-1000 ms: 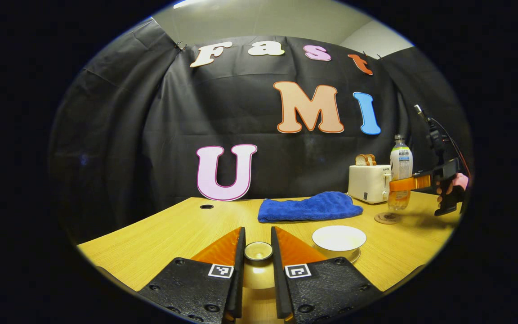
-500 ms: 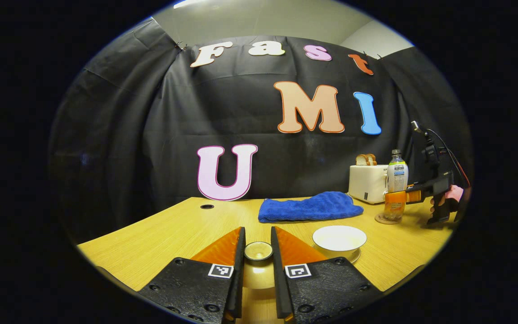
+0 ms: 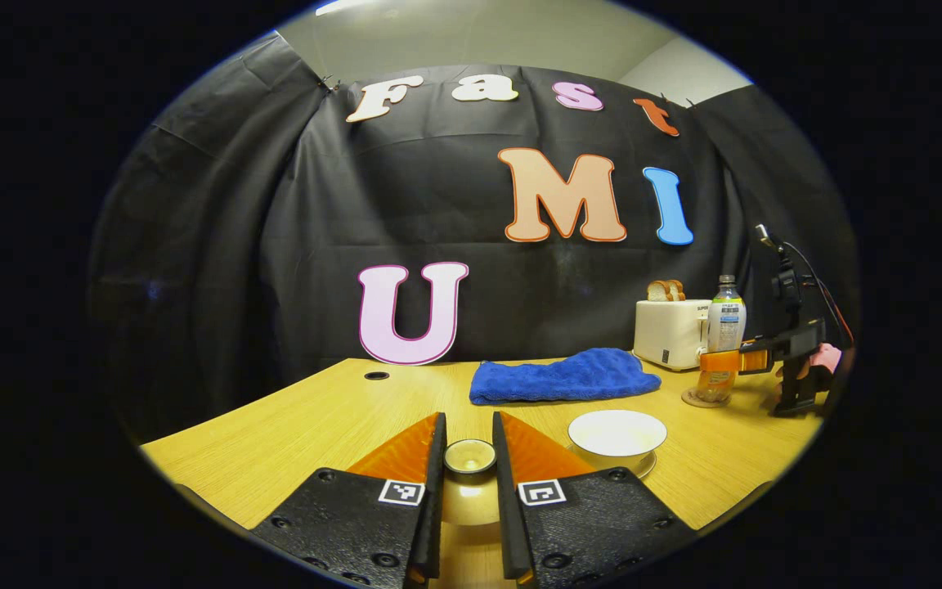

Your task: Open the teacup lid with one hand, grasp the water bottle and pour water into the teacup with the other hand; after pouring, place the water bottle on the coaster and then close the teacup lid.

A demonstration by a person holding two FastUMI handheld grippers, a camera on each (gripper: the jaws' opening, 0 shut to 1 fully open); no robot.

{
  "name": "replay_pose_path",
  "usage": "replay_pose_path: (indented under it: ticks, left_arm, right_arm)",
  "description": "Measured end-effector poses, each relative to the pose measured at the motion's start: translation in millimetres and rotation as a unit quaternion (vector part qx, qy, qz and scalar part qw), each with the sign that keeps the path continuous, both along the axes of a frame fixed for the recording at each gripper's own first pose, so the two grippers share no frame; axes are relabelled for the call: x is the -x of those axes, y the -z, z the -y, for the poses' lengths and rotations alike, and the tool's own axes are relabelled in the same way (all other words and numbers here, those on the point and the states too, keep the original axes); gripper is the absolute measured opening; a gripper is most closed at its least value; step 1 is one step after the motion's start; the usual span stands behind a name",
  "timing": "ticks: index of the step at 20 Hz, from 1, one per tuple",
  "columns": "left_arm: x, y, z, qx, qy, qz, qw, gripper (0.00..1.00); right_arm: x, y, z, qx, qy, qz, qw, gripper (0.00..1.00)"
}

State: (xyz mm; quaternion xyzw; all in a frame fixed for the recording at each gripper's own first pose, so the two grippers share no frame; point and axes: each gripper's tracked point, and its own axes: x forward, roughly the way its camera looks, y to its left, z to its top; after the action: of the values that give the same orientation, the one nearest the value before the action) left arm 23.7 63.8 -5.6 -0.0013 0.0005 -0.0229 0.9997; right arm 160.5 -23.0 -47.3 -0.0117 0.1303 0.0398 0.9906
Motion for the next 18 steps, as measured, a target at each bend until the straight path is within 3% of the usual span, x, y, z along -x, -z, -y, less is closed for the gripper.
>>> replay_pose_path:
  ticks: [2, 4, 6, 13, 18]
  left_arm:
    - [0.4, 0.2, 0.0, 0.000, 0.000, 0.000, 1.000, 0.27]
    - [-0.7, -0.8, 0.2, 0.000, -0.001, 0.000, 1.000, 0.27]
    - [-0.1, -0.7, 0.4, 0.000, -0.001, 0.001, 1.000, 0.27]
    - [0.0, -0.3, 0.9, 0.000, 0.001, 0.000, 1.000, 0.27]
    - [-0.5, -0.3, 9.5, 0.001, 0.026, 0.000, 1.000, 0.27]
  right_arm:
    - [2.1, 0.3, -1.6, -0.005, -0.003, -0.002, 1.000, 0.92]
    - [6.6, 1.8, -2.7, -0.010, -0.006, -0.004, 1.000, 0.95]
    - [12.3, 3.1, -1.1, -0.005, -0.006, -0.006, 1.000, 0.90]
    - [28.8, 1.4, 1.5, 0.001, -0.010, 0.003, 1.000, 0.94]
    - [38.9, 1.8, 2.7, 0.005, -0.012, 0.003, 1.000, 0.92]
